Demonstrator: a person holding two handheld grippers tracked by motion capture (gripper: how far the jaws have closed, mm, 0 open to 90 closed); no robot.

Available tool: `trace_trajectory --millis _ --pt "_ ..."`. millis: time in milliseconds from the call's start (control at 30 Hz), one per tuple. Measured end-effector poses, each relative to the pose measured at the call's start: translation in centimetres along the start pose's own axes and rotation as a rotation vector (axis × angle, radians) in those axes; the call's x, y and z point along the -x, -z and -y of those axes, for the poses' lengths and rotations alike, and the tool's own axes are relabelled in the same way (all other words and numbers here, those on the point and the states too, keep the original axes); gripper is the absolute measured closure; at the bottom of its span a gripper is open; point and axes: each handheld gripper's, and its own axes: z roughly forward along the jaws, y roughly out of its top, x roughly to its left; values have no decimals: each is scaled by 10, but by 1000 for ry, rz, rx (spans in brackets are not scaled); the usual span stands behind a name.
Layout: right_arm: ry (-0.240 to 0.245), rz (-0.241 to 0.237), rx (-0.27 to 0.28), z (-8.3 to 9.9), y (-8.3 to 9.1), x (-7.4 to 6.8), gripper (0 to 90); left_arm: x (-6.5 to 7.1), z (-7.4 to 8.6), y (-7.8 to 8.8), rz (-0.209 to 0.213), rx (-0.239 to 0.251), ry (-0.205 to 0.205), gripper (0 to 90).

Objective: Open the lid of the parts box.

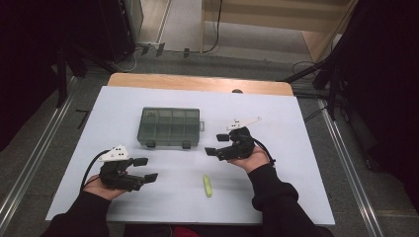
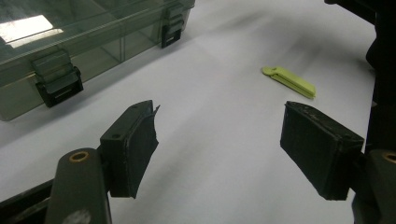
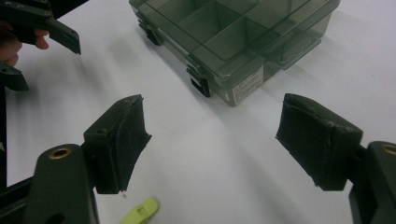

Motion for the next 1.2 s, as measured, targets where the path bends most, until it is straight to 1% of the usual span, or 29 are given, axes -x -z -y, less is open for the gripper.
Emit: trace_trajectory --millis 100,133,233,300,433,500,567,667,700,733,767,800,833,867,900,967,1033,1067,1100,1167,1200 --pt "-3 -2 -3 -1 -4 -1 240 0 0 0 0 0 0 266" --pt "5 -2 -14 -3 -7 -1 241 0 0 0 0 -1 0 266" --pt "9 2 -18 -4 -10 -1 243 0 0 0 -1 -2 -1 266" --pt "2 3 -21 -6 -14 0 251 1 1 0 0 -2 -2 266" --pt "3 6 -28 -7 -19 1 261 1 1 1 -2 -2 0 266" --pt "5 10 -41 -8 -23 2 269 1 1 1 -4 -1 2 266" --pt "11 18 -49 -7 -26 2 287 0 1 1 -5 -4 2 266" --pt "6 24 -60 -7 -31 3 333 0 1 1 -7 -5 2 266" --pt "9 29 -65 -7 -33 4 379 1 2 1 -7 -4 1 266" --pt "9 29 -65 -7 -33 4 379 1 2 1 -7 -3 2 266" --pt "4 33 -66 -6 -35 4 445 0 2 1 -8 -3 2 266" --pt "4 33 -66 -6 -35 4 445 0 2 1 -8 -3 1 266" --pt "3 32 -67 -6 -36 4 471 0 2 1 -9 -4 2 266" --pt "-6 31 -68 -6 -38 5 537 0 2 1 -9 -1 4 266" --pt "-6 31 -68 -6 -38 5 537 0 2 1 -9 0 6 266" --pt "-13 30 -76 -5 -40 6 601 0 3 1 -10 0 7 266" --pt "-16 31 -84 -4 -41 7 740 1 3 1 -12 -1 8 266" --pt "-14 32 -90 -4 -42 8 773 1 3 1 -13 -1 7 266" --pt "-15 31 -93 -4 -43 8 773 1 3 1 -12 -1 9 267" --pt "-14 31 -97 -4 -44 8 846 1 3 1 -13 -6 7 266" --pt "-7 31 -115 -4 -47 8 900 1 4 1 -13 -6 7 266"
